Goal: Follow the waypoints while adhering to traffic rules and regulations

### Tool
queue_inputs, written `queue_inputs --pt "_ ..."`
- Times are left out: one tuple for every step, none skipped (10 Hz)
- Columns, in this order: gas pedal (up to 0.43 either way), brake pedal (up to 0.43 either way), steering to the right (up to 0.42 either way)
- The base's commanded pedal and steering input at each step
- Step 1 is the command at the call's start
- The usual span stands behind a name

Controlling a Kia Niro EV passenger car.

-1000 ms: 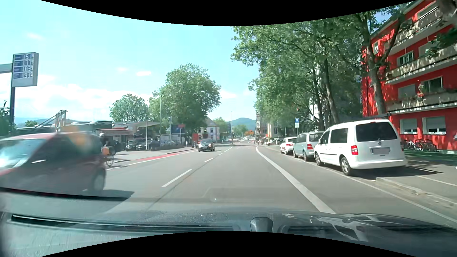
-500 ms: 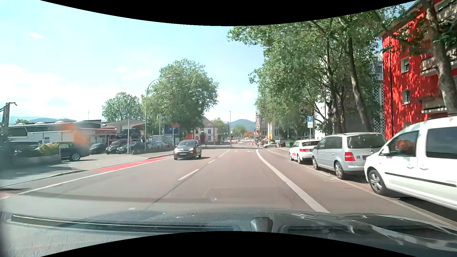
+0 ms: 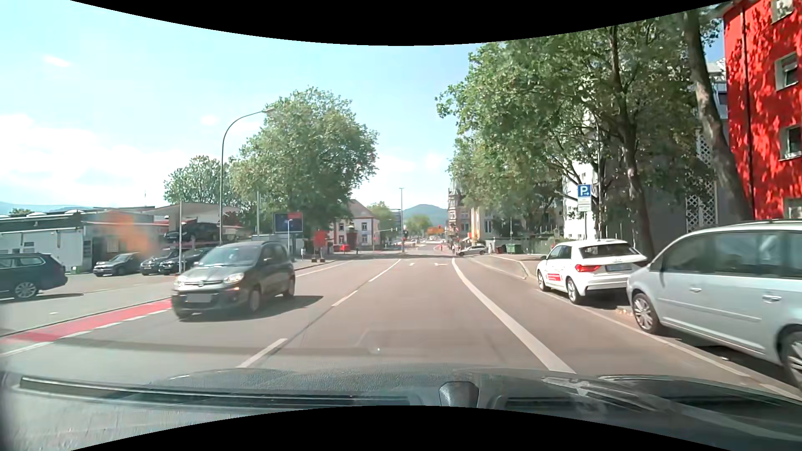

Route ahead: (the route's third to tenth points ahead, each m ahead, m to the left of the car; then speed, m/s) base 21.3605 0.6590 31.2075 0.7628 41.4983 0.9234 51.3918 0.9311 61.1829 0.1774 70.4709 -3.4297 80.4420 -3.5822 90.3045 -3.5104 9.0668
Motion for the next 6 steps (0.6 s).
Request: queue_inputs --pt "0.047 0.0 0.002" --pt "0.047 0.0 0.003" --pt "0.047 0.0 0.007" --pt "0.047 0.0 0.01" --pt "0.047 0.0 0.01" --pt "0.047 0.0 0.01"
